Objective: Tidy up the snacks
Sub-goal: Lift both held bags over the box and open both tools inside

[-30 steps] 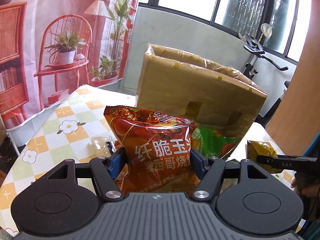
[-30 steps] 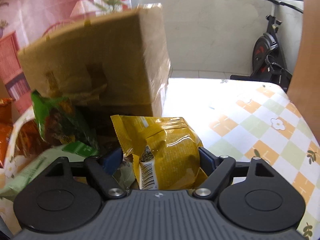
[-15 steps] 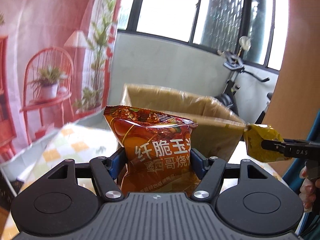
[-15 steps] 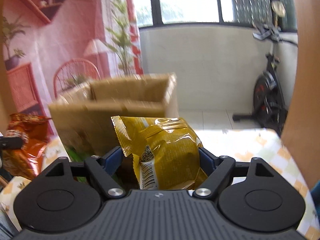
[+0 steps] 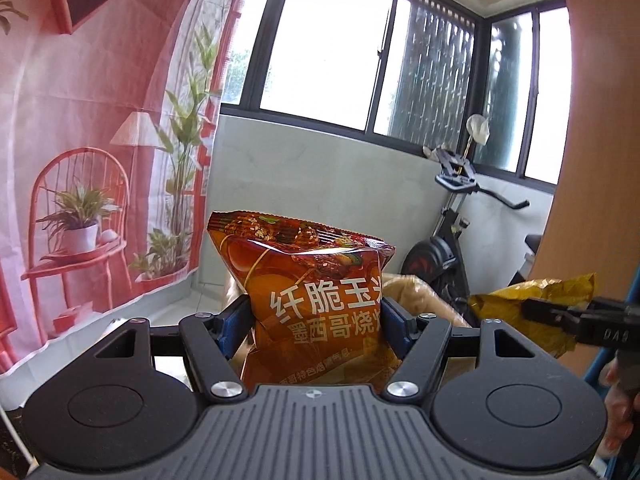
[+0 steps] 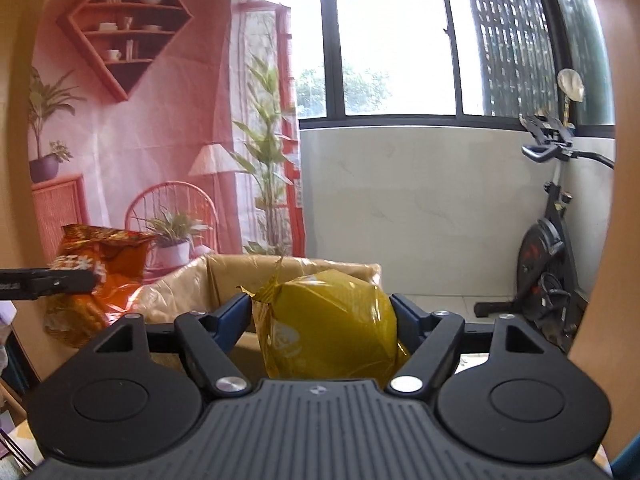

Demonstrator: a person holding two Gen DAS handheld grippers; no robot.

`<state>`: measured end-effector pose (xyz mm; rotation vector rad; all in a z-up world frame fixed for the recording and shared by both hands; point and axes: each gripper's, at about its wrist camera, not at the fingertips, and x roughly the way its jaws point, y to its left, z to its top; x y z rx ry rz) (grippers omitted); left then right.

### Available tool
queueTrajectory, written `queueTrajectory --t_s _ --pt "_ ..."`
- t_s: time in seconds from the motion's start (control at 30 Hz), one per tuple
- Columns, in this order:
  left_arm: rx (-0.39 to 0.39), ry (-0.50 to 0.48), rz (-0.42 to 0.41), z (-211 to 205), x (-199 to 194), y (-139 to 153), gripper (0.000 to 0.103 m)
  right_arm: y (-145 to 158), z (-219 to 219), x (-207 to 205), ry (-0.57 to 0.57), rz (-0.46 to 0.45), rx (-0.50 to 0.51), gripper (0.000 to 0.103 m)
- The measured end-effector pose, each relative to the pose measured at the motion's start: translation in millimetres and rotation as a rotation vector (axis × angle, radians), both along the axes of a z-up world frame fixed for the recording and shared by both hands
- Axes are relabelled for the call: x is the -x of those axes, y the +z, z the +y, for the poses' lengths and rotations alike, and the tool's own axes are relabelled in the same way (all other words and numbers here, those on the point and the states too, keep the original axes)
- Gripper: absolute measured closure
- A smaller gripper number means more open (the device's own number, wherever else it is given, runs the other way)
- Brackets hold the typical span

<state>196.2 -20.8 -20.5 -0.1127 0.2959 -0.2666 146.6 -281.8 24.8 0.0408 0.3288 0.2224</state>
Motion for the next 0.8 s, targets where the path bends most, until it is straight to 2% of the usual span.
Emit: queueTrajectory --t_s 0.33,0.43,0.57,0.8 --pt "-0.006 0.011 -0.011 -13 -45 8 0.032 6 34 -74 0.059 -0.007 -0.066 0.027" --pt "-0.010 0.017 0.015 -14 -65 7 0.032 0 37 -99 0.047 0.004 -0.091 0.027" --pt "-0.057 0.031 0.052 -18 -82 1 0.032 -14 36 -127 0.033 0.043 -0.144 0.027" --pt "-0.100 0.003 0.108 -25 -98 -11 0.031 -39 35 -148 0.024 0.092 -0.151 0.024"
